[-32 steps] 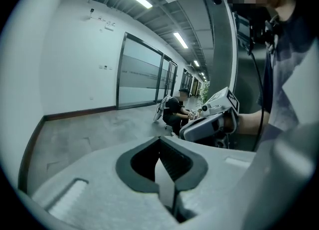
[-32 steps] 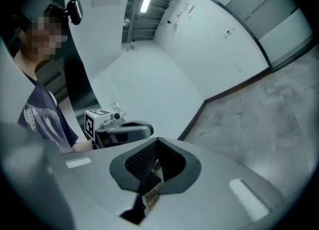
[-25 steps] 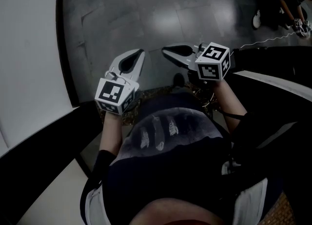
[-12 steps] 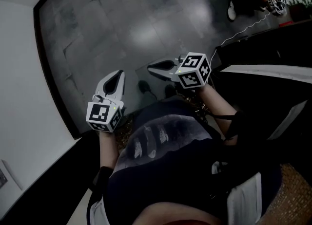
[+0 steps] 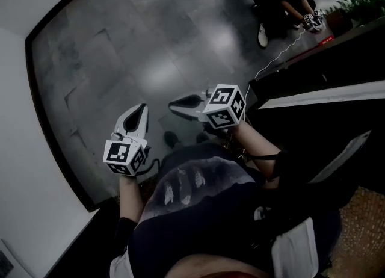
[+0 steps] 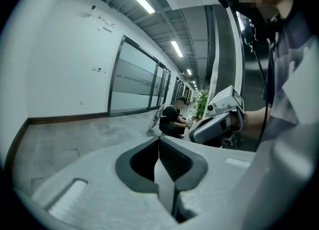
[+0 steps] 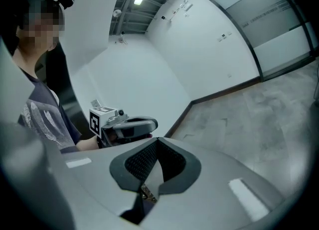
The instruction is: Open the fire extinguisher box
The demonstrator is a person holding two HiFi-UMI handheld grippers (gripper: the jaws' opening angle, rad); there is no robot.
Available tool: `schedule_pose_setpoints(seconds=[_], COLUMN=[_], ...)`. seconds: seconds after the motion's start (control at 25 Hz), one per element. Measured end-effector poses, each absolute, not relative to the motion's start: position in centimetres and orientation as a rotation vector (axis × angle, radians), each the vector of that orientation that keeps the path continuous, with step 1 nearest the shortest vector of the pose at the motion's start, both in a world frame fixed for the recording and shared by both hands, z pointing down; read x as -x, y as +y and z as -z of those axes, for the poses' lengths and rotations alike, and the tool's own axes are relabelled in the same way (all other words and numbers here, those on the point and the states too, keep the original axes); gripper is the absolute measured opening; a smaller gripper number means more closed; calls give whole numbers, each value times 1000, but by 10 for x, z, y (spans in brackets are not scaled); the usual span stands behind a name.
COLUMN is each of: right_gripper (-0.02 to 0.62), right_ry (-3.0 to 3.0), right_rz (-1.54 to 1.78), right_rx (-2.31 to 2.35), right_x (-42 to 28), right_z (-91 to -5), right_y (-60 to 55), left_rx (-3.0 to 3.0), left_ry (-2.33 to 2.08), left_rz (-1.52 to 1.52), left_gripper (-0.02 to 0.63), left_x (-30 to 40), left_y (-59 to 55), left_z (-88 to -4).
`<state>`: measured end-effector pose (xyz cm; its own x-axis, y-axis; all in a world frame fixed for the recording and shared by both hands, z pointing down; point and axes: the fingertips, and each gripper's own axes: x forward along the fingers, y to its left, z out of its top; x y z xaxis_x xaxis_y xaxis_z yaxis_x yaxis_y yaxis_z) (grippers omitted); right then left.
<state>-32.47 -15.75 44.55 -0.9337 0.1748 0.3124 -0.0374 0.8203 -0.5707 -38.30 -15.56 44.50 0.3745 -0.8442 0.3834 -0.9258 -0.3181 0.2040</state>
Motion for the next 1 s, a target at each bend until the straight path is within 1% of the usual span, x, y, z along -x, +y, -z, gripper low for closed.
schedule_pose_setpoints(seconds=[0.2, 0.4, 0.56, 0.76, 1.0], right_gripper=[0, 0, 0, 0, 0], right_ry=[-2624, -2641, -2657, -2686, -2685], right_rz=[-865, -794, -761, -701, -609], right_rx=[47, 17, 6, -77, -100], right_x=[346, 369, 391, 409, 422], right_z=[-444, -436, -426, -406, -409], right_y=[-162, -163, -157, -160, -164], left_rx=[-2378, -2412, -2455, -2459, -2420], left_ry=[-1417, -1313, -1283, -1179, -1256], left_rz=[-342, -203, -196, -106, -34], left_gripper=[2, 1, 2, 1, 1], left_x=[387, 402, 417, 425, 449], left_y=[-166, -168, -157, -162, -174], left_z=[-446, -432, -430, -429, -429])
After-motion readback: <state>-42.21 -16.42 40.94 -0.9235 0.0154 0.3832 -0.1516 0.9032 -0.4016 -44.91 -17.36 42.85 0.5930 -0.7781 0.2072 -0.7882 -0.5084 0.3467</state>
